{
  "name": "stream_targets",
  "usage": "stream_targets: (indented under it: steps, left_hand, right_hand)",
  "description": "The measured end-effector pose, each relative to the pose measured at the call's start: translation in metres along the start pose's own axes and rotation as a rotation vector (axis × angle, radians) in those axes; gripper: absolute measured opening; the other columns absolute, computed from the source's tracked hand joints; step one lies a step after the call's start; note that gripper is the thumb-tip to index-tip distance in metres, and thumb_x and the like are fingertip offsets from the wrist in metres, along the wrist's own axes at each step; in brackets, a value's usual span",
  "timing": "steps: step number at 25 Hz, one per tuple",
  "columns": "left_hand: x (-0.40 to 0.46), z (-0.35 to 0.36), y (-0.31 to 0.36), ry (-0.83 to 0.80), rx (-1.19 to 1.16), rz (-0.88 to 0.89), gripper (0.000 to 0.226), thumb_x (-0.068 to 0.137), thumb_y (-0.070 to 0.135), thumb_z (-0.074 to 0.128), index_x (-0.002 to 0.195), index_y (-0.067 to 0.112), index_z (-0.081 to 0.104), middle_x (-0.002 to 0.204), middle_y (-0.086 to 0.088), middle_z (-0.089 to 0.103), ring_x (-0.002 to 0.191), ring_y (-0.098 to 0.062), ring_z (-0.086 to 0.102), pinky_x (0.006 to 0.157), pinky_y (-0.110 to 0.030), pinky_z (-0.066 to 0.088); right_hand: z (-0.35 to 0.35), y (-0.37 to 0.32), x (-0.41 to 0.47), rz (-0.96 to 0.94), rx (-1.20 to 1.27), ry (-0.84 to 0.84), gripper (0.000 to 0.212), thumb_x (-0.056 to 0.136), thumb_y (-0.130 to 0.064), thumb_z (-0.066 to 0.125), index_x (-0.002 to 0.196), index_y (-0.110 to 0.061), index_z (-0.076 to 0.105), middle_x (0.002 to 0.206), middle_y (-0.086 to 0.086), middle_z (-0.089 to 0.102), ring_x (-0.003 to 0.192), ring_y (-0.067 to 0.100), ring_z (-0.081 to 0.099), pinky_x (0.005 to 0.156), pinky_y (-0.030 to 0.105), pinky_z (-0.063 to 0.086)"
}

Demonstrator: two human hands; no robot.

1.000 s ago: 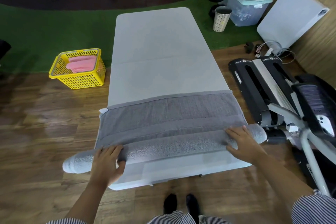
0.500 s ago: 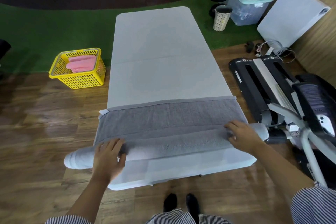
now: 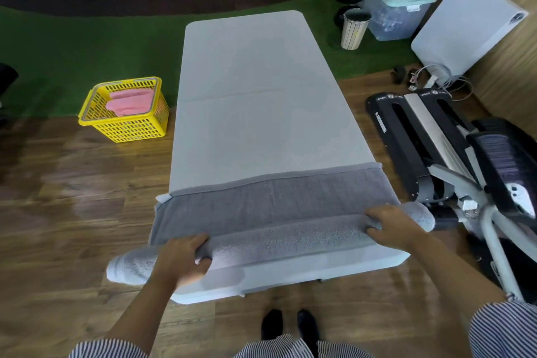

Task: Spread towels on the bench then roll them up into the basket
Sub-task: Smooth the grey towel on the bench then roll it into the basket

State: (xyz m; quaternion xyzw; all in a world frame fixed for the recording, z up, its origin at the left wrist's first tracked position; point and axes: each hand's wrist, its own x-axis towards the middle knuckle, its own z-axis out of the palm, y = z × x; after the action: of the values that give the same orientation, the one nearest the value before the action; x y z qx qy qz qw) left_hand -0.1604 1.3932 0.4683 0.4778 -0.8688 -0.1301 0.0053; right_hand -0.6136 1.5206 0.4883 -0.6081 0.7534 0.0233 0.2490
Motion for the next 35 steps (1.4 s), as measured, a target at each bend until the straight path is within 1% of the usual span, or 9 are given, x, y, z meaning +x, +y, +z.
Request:
stream_targets:
  steps: [5,8,14,18,20,23,26,31,35]
  left_hand:
    - [0.003,-0.007,0.003,0.184,0.035,-0.065,0.041,0.070,0.044,0.044,0.097,0.019,0.063,0.092,0.006,0.066,0.080,-0.019,0.063,0.072,-0.037,0.048]
    - [-0.001,0.002,0.006,0.182,-0.006,-0.067,0.044,0.069,0.044,0.046,0.098,0.016,0.063,0.094,0.003,0.064,0.082,-0.022,0.062,0.078,-0.039,0.046]
    - [-0.014,0.008,-0.007,0.130,0.102,0.063,0.063,0.060,0.047,0.058,0.117,0.020,0.056,0.116,0.003,0.060,0.107,-0.020,0.058,0.103,-0.052,0.031]
    - [-0.036,0.015,-0.025,0.161,0.134,-0.294,0.085,0.046,0.027,0.088,0.122,0.010,0.053,0.124,-0.010,0.058,0.118,-0.029,0.053,0.094,-0.071,0.031]
    - [-0.042,0.013,-0.030,0.216,0.014,-0.520,0.086,0.047,0.023,0.090,0.123,0.005,0.054,0.127,-0.014,0.056,0.122,-0.036,0.049,0.092,-0.069,0.034]
    - [-0.041,0.012,-0.034,0.275,-0.106,-0.469,0.073,0.047,0.008,0.090,0.114,-0.001,0.063,0.116,-0.018,0.063,0.111,-0.042,0.056,0.090,-0.061,0.046]
    - [-0.037,0.010,-0.033,0.338,-0.148,-0.445,0.061,0.045,0.004,0.089,0.102,-0.002,0.068,0.104,-0.020,0.068,0.097,-0.044,0.062,0.081,-0.056,0.051]
    - [-0.055,0.000,-0.024,0.486,-0.101,-0.333,0.043,0.065,0.039,0.058,0.091,0.008,0.073,0.087,-0.006,0.070,0.079,-0.026,0.064,0.069,-0.040,0.055]
    - [-0.060,-0.031,-0.058,0.505,-0.412,-0.749,0.008,0.082,0.021,0.067,0.090,0.020,0.067,0.079,0.005,0.064,0.069,-0.016,0.059,0.064,-0.027,0.041]
  right_hand:
    - [0.007,-0.009,0.003,-0.104,0.009,0.175,0.044,0.082,-0.017,0.058,0.126,-0.014,0.053,0.126,0.001,0.055,0.117,0.020,0.047,0.111,0.033,0.026]
    - [0.017,-0.006,0.001,-0.132,-0.071,0.152,0.054,0.080,-0.024,0.062,0.131,-0.013,0.050,0.128,0.000,0.054,0.122,0.021,0.046,0.116,0.036,0.014]
    - [0.018,0.002,0.001,0.023,-0.036,0.179,0.043,0.082,-0.021,0.059,0.124,-0.014,0.054,0.117,0.004,0.060,0.114,0.023,0.050,0.116,0.037,0.015]
    - [0.025,0.005,-0.001,0.025,-0.005,0.176,0.042,0.080,-0.019,0.062,0.120,-0.014,0.054,0.111,0.004,0.059,0.112,0.026,0.050,0.116,0.038,0.012]
    - [0.026,0.002,-0.002,0.045,-0.027,0.193,0.041,0.079,-0.018,0.062,0.119,-0.014,0.054,0.110,0.004,0.059,0.111,0.026,0.050,0.116,0.041,0.010]
    - [0.029,-0.023,0.001,0.069,-0.161,0.187,0.046,0.074,-0.020,0.062,0.119,-0.013,0.053,0.116,0.005,0.057,0.112,0.028,0.051,0.113,0.053,0.012]
    - [0.038,-0.085,0.019,-0.119,-0.229,0.095,0.065,0.071,-0.031,0.063,0.130,-0.011,0.045,0.128,0.008,0.051,0.121,0.029,0.047,0.113,0.055,0.009]
    - [0.067,-0.242,0.052,-0.458,-0.209,-0.017,0.068,0.078,-0.042,0.055,0.135,-0.011,0.035,0.133,0.008,0.044,0.124,0.026,0.041,0.108,0.046,0.024]
    - [0.086,-0.331,0.063,-0.645,-0.200,-0.017,0.050,0.074,-0.036,0.062,0.113,-0.009,0.047,0.111,0.007,0.055,0.104,0.028,0.052,0.091,0.040,0.039]
